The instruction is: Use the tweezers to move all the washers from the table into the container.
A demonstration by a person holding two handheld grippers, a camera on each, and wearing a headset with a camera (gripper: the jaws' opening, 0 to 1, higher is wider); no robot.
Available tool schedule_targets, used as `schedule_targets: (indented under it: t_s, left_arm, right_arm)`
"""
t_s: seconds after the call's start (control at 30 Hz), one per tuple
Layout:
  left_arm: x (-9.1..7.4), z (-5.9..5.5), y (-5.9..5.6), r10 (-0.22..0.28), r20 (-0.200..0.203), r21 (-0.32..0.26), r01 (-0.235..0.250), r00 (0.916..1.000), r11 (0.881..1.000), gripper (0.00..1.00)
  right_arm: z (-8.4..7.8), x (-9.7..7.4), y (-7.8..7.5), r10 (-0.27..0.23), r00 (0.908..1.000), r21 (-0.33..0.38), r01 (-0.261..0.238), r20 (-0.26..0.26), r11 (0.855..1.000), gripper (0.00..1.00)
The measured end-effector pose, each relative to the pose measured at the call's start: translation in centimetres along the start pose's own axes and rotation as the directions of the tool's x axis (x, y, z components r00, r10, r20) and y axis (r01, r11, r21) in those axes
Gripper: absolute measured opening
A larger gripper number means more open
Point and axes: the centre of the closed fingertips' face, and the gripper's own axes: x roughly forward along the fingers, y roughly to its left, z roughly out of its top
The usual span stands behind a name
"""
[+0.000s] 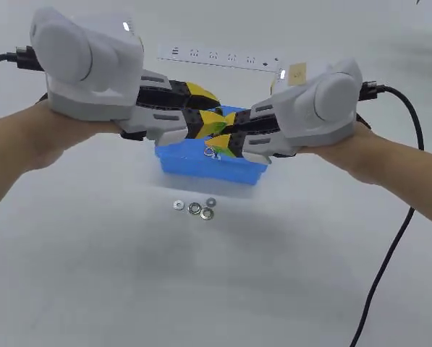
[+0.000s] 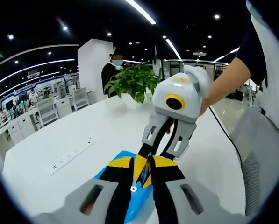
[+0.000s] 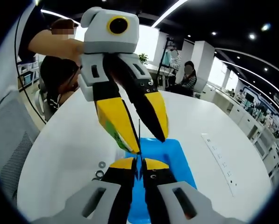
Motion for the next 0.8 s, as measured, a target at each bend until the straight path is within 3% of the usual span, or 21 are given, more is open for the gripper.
schedule_targets:
  t_s: [0.13,0.23,0.4,0.8]
  left_arm:
    - [0.03,0.15,-0.81,-0.035,-0.006,0.029,0.035,0.9994,0.999,0.08]
    - [-0.01,0.22,-0.8,-0.029,-0.017,0.099,0.03,0.9994,0.995,0.08]
    - [-0.13,0.18,-0.77,-0.029,-0.03,0.135,0.032,0.9991,0.99,0.07]
    - [-0.13,0.41,-0.57,-0.021,-0.033,0.169,0.026,0.9992,0.985,0.05]
  right_arm:
    - [0.17,-0.02,-0.15,-0.005,1.0,-0.001,0.005,0.003,1.0,0.08]
    - [0.24,-0.04,-0.15,-0.005,1.0,-0.005,0.005,0.004,1.0,0.08]
    - [0.33,-0.07,-0.18,-0.01,0.9999,-0.016,0.01,0.002,1.0,0.08]
    - [0.54,-0.41,-0.3,-0.028,0.9996,0.009,0.028,0.0,1.0,0.11]
